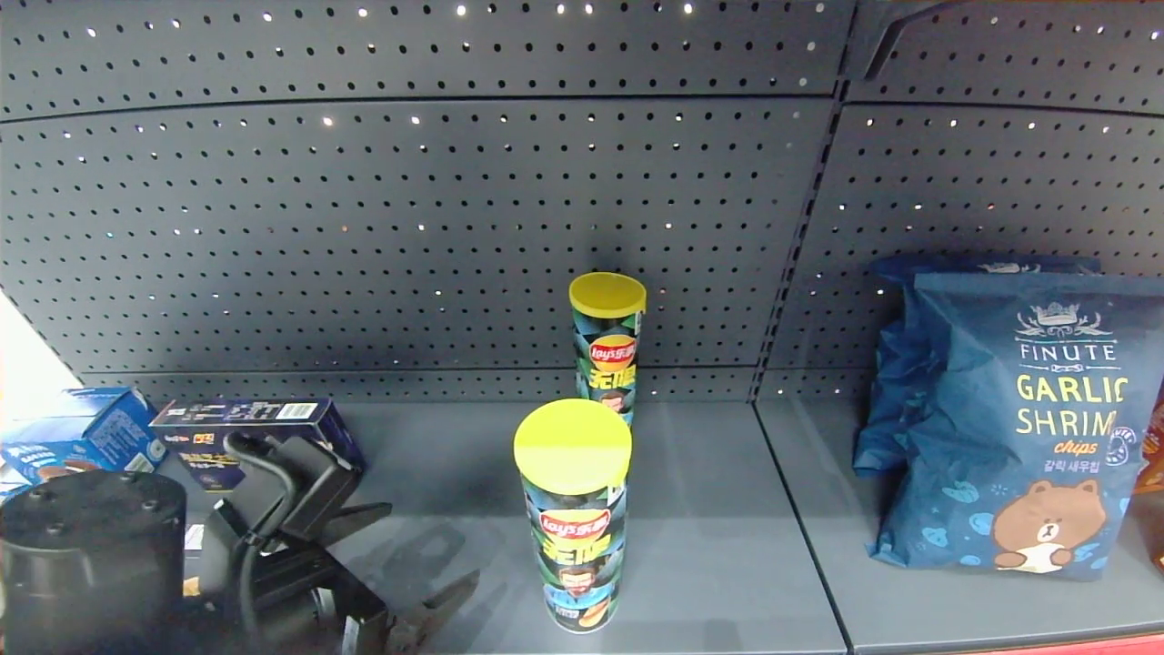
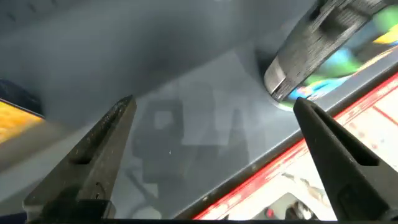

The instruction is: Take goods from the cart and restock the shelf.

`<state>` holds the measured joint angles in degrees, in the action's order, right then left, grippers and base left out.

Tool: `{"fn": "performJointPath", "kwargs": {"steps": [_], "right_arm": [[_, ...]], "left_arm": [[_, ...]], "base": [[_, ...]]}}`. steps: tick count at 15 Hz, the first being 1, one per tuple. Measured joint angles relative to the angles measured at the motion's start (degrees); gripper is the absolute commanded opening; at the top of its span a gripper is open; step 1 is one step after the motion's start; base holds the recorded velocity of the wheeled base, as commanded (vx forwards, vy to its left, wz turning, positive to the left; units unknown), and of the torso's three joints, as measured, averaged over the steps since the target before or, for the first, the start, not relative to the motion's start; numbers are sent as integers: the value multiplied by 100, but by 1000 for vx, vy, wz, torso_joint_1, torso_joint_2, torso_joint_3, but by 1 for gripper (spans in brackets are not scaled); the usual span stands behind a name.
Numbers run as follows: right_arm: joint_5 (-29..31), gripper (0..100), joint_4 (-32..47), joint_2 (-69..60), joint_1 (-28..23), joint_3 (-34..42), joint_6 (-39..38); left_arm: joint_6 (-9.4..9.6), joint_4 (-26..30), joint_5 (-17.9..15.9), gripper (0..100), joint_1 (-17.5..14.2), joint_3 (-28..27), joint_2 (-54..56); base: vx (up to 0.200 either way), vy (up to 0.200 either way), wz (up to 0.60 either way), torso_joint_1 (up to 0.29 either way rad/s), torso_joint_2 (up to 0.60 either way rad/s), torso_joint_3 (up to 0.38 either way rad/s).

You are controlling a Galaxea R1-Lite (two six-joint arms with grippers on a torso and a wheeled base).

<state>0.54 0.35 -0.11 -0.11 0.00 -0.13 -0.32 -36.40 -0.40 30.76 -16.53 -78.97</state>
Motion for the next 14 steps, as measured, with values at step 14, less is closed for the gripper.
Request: {"fn": "performJointPath", "kwargs": {"steps": [14], "right_arm": [[0,100,-2,1,4,0,-2]], "left_arm": [[59,-216,443,100,107,-850,-1438]], "base": [[0,0,0,0,0,0]]}}
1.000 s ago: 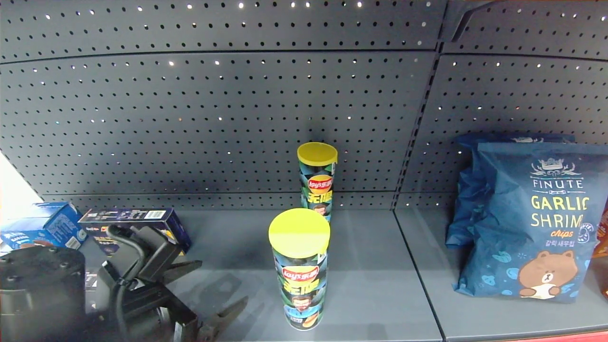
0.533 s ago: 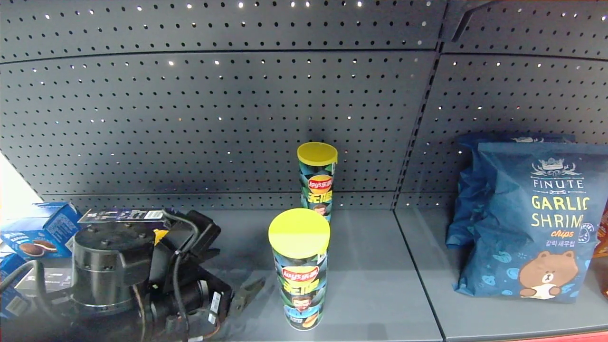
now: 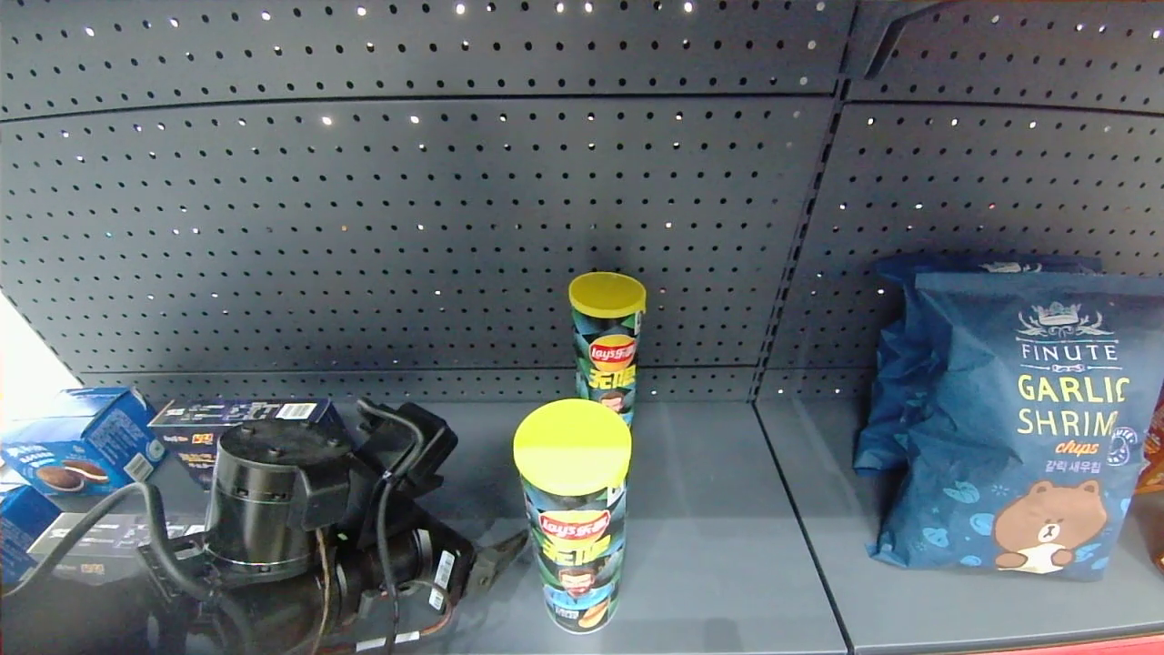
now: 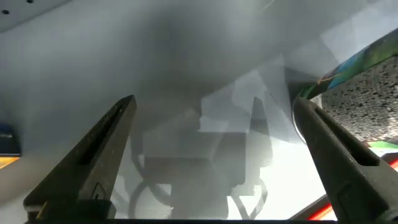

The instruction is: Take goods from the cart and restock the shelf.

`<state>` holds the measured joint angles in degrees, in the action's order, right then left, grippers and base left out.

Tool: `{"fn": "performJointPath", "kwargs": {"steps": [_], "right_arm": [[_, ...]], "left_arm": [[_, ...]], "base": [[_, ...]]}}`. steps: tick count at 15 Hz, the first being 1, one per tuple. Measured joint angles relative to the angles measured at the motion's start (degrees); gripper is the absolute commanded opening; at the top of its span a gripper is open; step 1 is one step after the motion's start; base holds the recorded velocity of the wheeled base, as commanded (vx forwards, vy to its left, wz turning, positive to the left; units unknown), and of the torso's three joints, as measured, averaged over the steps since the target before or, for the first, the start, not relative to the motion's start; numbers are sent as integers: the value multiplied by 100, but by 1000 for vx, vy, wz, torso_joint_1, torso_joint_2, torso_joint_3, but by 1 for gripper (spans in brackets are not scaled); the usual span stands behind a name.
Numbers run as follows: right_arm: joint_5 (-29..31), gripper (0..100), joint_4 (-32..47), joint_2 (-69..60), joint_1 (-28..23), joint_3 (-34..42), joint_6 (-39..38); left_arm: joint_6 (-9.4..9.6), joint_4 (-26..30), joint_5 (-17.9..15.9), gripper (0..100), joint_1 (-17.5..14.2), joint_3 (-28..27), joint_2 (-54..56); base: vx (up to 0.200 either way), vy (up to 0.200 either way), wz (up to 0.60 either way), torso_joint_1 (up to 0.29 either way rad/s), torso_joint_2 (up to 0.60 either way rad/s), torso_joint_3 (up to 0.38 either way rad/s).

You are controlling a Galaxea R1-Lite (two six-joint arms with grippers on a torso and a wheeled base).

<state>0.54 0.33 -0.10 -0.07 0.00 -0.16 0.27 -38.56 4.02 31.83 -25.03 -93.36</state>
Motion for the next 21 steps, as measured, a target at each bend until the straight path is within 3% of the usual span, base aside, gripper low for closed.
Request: {"fn": "performJointPath", "kwargs": {"steps": [11,21], "right_arm": [[0,100,0,2,-4,0,5],[0,100,2,2,0,0,2]], "left_arm": [[9,0,355,100,372,-66,-41],[-5,55,533,100,358,-11,-35]], "base": [[0,0,0,0,0,0],[0,0,0,0,0,0]]}}
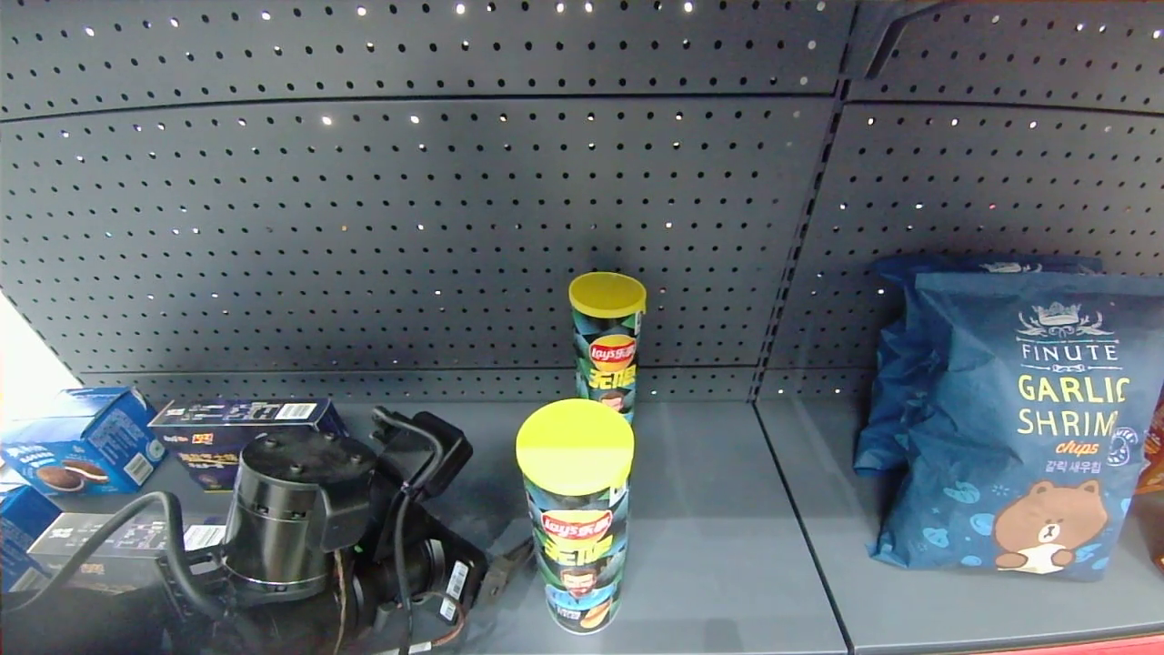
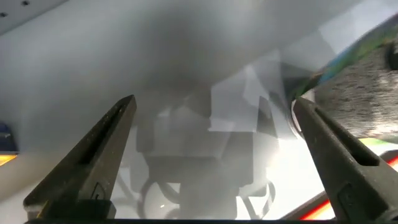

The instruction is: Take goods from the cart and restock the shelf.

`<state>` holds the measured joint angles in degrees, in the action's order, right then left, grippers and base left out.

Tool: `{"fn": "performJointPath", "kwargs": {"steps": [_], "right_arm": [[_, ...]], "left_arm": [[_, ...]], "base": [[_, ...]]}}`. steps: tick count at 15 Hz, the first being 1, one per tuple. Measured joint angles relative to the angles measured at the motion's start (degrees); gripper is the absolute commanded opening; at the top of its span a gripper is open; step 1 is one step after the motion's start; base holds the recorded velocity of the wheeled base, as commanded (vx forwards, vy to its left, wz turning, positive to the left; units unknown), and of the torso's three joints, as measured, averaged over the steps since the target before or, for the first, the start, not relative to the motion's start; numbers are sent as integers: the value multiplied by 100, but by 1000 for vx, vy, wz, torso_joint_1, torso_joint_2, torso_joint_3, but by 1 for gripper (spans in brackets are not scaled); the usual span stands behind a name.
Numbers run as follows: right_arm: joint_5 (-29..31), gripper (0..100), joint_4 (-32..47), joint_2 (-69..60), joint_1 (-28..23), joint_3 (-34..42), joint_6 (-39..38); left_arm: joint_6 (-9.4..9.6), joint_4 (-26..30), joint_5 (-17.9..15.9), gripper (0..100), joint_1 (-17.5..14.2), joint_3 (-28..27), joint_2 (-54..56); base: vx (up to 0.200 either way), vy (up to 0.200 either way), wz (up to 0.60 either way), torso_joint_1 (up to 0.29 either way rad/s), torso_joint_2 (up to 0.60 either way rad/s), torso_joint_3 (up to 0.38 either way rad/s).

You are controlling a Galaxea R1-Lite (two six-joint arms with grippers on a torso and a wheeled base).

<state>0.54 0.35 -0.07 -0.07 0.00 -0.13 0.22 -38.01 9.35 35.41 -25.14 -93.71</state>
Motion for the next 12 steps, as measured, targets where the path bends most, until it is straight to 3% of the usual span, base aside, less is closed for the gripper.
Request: {"fn": "performJointPath", "kwargs": {"steps": [12], "right_arm": [[0,100,-2,0,-2,0,0]], "left_arm": [[-4,20,138,100,210,116,40]], "base": [[0,0,0,0,0,0]]}}
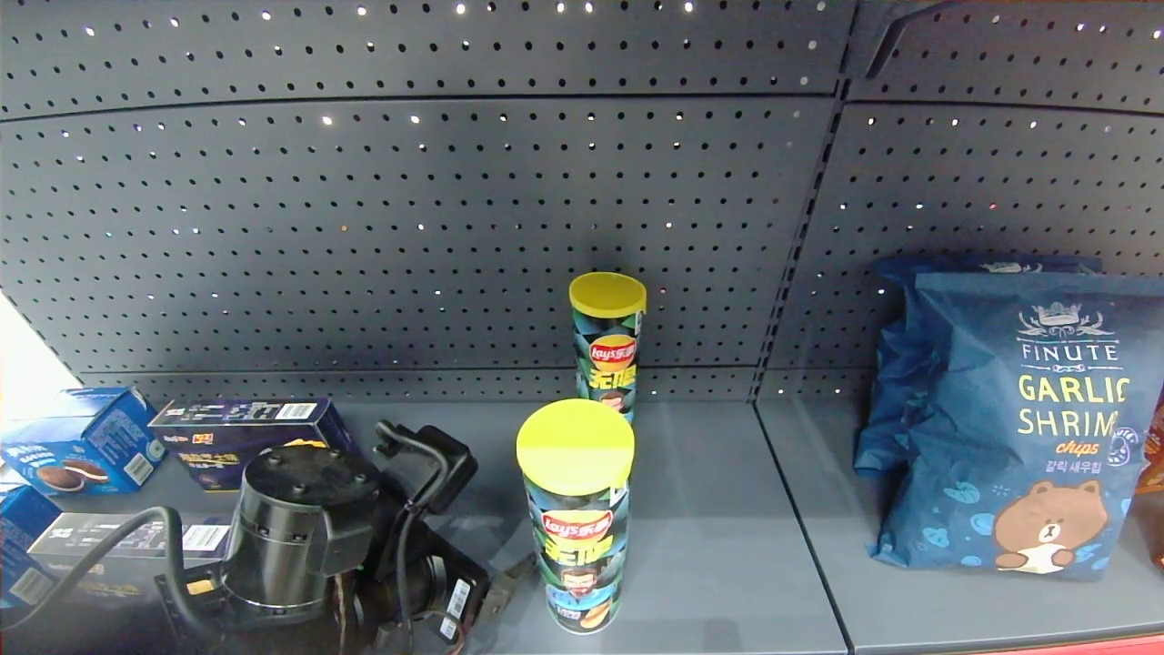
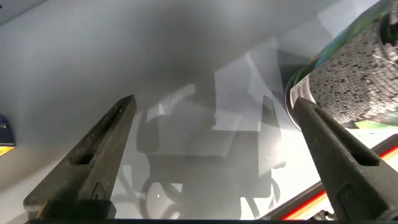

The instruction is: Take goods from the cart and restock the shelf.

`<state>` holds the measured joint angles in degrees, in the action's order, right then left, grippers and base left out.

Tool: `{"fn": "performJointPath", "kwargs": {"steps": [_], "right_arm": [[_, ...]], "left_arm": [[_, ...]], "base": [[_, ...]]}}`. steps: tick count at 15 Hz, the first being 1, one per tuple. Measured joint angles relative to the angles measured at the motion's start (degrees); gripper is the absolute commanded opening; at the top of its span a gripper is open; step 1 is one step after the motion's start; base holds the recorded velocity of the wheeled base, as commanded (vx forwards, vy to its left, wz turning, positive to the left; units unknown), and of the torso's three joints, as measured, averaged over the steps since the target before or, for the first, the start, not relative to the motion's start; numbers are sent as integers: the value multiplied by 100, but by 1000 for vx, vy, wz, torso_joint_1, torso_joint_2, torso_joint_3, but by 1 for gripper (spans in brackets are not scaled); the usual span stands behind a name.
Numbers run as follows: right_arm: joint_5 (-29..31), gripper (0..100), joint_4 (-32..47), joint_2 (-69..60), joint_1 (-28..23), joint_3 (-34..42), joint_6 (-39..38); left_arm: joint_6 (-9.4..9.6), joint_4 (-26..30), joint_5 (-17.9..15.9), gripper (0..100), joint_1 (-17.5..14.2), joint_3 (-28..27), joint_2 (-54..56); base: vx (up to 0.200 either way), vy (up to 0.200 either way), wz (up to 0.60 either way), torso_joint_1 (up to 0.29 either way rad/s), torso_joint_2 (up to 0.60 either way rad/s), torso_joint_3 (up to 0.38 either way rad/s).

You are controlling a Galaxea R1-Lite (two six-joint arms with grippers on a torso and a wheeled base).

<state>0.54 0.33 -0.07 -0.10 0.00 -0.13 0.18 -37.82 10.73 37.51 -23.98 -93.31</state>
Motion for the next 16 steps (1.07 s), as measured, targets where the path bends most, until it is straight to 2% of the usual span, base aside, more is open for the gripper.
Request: {"fn": "performJointPath", "kwargs": {"steps": [10,16], "right_arm": [[0,100,0,0,2,0,0],[0,100,2,0,-1,0,0]], "left_arm": [[-2,5,202,100,69,96,0],[-9,5,323,100,236,56,-2]], "base": [[0,0,0,0,0,0],[0,0,0,0,0,0]]}}
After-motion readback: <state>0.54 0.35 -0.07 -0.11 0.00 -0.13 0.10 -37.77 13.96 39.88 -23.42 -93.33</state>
